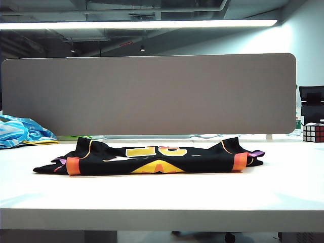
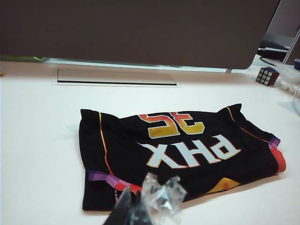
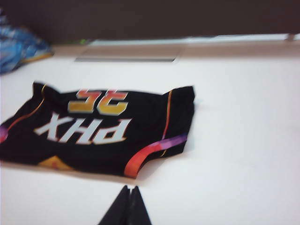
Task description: Fold the bottom side of the basketball jersey horizontally towards the center, about one-third of the way, and then fold the bottom of the basketball jersey up towards the top, creating a neat rectangle.
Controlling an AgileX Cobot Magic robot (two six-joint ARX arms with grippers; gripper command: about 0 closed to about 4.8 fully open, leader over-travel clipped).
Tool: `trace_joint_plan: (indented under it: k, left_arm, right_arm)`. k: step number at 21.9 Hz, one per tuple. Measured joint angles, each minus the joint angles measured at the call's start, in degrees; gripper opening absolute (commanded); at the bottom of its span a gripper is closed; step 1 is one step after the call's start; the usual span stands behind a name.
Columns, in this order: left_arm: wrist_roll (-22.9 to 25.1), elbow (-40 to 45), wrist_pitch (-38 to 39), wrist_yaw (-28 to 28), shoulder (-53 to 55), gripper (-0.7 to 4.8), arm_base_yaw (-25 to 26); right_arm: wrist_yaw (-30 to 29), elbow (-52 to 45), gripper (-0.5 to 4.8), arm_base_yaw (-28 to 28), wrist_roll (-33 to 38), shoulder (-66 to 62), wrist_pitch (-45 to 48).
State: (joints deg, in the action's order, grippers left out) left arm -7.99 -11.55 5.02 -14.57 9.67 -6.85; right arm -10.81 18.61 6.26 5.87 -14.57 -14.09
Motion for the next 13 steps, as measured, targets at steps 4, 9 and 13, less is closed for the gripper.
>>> trace_joint_plan:
  k: [4, 9, 13]
  left_arm:
    - [-0.6, 3.7, 0.0, 1.8, -6.6, -0.05, -0.3]
    - [-0.6, 7.5, -0.7, 3.7, -9.6, -0.05, -0.3]
    - [0.3, 9.0, -1.4, 7.3, -9.6, -0.05, -0.3]
  right_arm:
    - [3.6, -4.1, -0.02, 0.0, 1.8, 8.2, 0.6]
    - [7.3, -10.1, -0.01, 0.0, 2.0, 14.5, 1.3]
    - [8.3, -13.3, -0.01, 0.0, 1.6, 14.5, 1.3]
